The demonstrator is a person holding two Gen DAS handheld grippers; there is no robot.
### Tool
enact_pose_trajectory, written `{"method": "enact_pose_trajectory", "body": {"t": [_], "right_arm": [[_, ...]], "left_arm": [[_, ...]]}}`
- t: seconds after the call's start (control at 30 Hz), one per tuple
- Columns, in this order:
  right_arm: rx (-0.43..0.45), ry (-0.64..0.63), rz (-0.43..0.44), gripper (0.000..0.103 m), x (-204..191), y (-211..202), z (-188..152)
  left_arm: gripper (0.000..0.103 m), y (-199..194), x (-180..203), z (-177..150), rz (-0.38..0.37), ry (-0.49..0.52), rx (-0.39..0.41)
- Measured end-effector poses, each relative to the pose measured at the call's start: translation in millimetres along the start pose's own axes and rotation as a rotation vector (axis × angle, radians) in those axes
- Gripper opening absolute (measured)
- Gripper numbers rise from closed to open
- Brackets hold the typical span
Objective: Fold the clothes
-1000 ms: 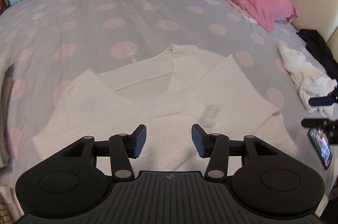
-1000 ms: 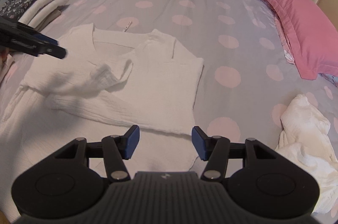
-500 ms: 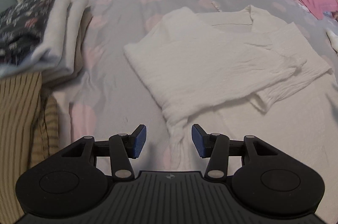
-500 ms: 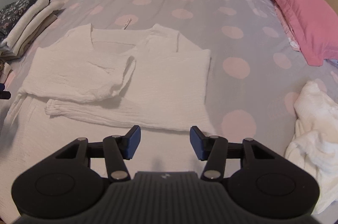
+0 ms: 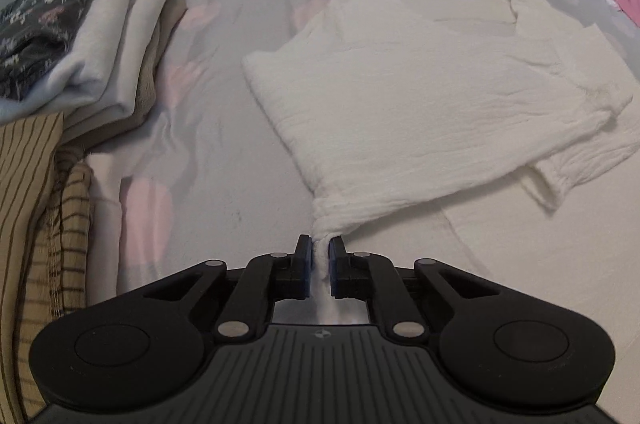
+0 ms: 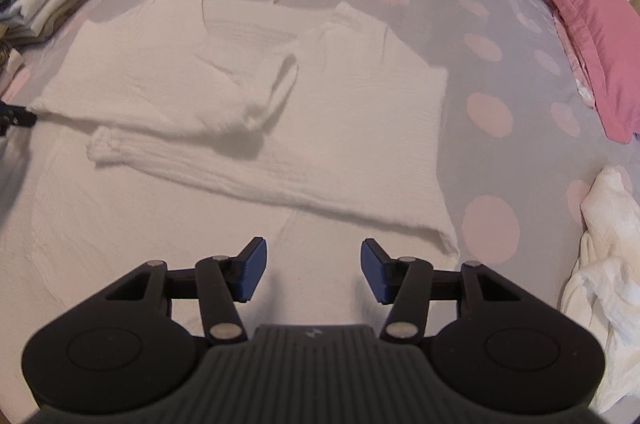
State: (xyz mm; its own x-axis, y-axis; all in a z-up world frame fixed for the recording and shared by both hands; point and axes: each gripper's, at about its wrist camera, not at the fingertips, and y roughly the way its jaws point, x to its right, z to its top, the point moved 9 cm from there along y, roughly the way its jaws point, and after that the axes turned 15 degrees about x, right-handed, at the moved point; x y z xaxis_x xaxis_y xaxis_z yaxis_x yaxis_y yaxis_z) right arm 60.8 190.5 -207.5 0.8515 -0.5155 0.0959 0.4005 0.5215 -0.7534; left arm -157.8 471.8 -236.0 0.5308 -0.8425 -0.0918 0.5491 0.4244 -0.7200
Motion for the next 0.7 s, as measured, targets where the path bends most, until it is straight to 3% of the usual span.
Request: {"method": "enact_pose_trajectory", "body": {"t": [0.23, 0.4, 0.7], "right_arm": [[-0.115, 0.034, 0.002, 0.056, 11.8, 15.4, -37.0], [-0.131, 0.037, 0.020, 0.058, 12.5, 7.1, -50.0], [-0.142, 0.026, 0.068, 0.064, 8.9, -12.8, -76.7]], "left_arm": [[0.012, -3.8, 6.9, -5.8, 0.011, 0.002, -0.009], [0.048, -21.5, 3.7, -18.1, 0.004, -0.065, -0.046], [0.049, -61.2, -1.1, -52.6, -0.014, -0.158, -0.087]]}}
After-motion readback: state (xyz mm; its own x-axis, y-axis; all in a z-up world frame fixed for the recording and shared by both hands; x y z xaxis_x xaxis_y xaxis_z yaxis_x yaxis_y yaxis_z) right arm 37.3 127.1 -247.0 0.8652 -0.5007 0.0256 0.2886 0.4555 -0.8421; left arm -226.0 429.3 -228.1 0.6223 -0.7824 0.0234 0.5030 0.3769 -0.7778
